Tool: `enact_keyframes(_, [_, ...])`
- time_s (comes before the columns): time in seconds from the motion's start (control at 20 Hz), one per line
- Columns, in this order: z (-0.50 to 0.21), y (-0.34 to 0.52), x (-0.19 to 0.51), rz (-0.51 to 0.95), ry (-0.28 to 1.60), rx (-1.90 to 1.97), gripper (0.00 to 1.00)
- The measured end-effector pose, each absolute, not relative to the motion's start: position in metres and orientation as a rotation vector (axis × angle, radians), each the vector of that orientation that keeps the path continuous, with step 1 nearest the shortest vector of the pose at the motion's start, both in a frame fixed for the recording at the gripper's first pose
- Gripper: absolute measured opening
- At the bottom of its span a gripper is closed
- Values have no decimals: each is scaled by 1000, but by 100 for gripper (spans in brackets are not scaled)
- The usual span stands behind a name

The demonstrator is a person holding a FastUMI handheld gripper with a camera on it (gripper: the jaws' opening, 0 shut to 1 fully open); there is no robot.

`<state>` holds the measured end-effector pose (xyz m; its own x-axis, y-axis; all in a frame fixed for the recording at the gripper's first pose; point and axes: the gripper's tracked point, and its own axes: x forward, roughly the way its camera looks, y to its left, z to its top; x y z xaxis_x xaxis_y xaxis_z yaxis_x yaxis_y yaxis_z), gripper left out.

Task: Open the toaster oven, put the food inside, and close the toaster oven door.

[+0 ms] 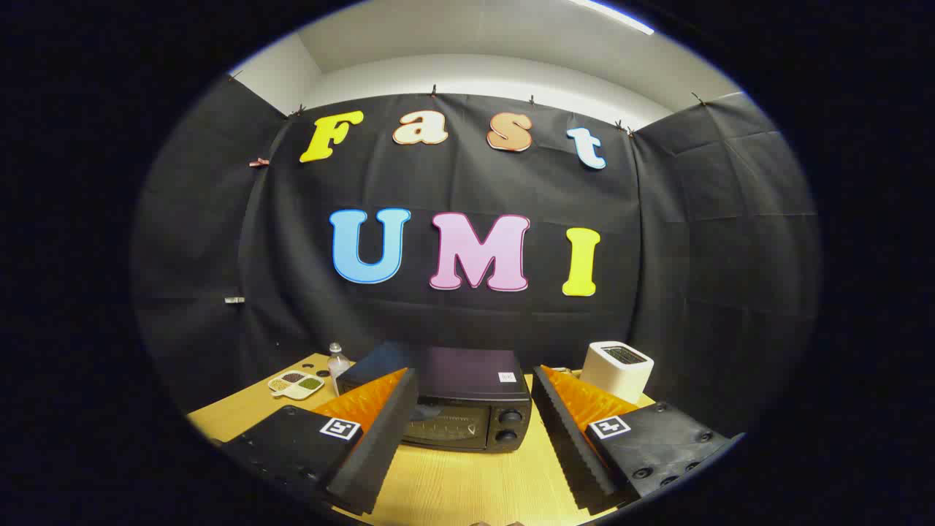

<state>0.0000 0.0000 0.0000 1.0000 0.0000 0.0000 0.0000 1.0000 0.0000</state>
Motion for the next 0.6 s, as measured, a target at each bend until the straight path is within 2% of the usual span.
enact_keyframes(0.6, [-1, 13, -2, 11, -4, -13, 97])
